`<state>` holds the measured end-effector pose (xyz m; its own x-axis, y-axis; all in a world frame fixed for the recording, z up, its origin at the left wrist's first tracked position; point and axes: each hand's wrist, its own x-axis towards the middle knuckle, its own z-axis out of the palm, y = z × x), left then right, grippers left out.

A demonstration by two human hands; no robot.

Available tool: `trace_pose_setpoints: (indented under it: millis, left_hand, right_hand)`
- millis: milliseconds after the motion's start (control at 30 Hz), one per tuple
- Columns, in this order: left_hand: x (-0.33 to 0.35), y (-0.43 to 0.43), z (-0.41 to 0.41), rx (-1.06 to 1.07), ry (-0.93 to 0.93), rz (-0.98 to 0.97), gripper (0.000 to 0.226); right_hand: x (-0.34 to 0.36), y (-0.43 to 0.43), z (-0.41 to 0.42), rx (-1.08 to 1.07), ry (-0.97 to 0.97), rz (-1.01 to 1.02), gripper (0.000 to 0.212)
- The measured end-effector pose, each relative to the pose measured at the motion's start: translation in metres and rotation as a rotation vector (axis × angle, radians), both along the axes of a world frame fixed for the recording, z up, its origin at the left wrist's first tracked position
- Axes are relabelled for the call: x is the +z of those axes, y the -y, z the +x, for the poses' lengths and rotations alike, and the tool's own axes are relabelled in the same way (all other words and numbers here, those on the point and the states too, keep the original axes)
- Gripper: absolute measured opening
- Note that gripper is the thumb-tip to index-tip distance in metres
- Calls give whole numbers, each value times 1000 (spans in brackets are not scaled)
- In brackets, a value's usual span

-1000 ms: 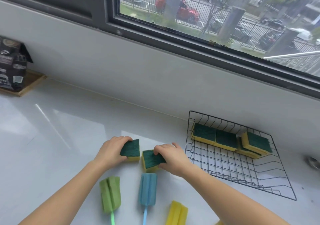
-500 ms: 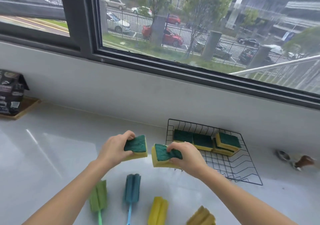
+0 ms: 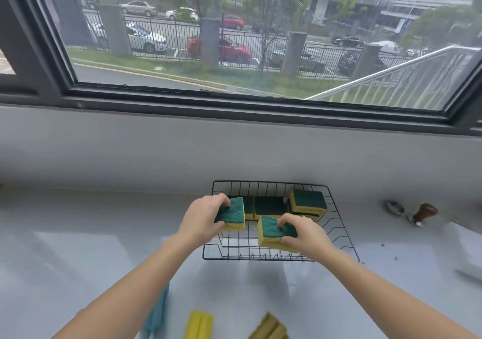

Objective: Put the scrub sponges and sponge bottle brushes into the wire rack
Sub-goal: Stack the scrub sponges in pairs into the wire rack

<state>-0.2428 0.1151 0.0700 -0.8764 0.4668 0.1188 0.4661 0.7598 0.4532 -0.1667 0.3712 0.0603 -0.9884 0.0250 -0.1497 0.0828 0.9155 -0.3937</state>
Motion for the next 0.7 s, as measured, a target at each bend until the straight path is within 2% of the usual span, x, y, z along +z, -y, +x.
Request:
trace_pose_setpoints:
  millis: [133, 333, 700]
  left_hand:
    - [-14, -41, -22, -25, -23, -36, 42]
    - [-48, -69, -53, 39, 2, -72, 44]
    - [-75, -90, -97, 67, 83, -62, 45]
  right_hand:
    - [-10, -17, -25, 30, 10, -26, 27]
    - [-26, -30, -74, 83, -116, 5, 38]
    - [-57, -47, -134, 188, -157, 111, 38]
